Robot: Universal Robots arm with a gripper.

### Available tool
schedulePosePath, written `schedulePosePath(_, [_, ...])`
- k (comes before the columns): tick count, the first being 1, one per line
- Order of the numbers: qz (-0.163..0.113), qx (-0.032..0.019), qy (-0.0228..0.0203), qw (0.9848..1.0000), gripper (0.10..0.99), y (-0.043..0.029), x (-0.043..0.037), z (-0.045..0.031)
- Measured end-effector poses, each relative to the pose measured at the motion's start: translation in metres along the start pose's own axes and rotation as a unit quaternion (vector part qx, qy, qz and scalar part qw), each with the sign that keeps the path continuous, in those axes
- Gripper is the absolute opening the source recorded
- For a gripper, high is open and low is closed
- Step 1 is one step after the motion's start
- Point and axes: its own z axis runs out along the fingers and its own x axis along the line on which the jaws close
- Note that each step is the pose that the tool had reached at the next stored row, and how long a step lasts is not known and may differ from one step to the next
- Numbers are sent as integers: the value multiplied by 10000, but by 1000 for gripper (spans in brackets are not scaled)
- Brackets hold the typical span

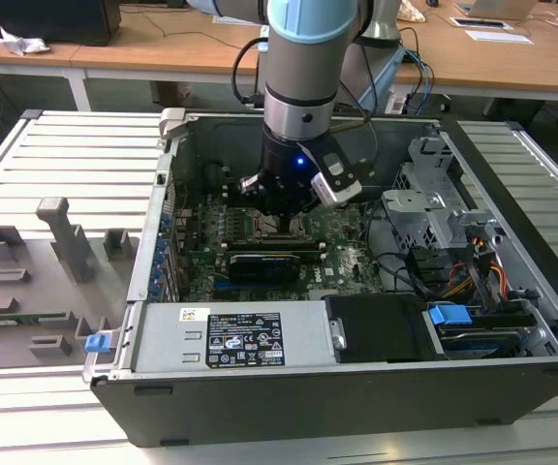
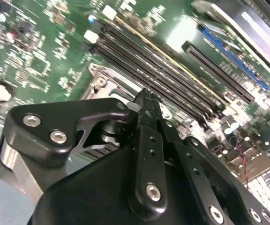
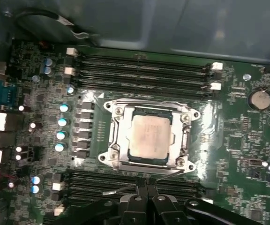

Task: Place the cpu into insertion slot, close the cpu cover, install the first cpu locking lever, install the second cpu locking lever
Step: 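Install the second cpu locking lever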

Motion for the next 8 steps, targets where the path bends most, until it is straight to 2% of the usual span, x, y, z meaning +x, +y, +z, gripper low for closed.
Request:
schedulePosePath(2, [1,-7,-1,10000,106,4,60,19])
schedulePosePath(3, [0,-6,0,10000,106,5,94,58])
schedulePosePath(5, [0,-8,-1,10000,106,5,113,90])
schedulePosePath(8, [-1,-87,-8,10000,106,-14,140,105])
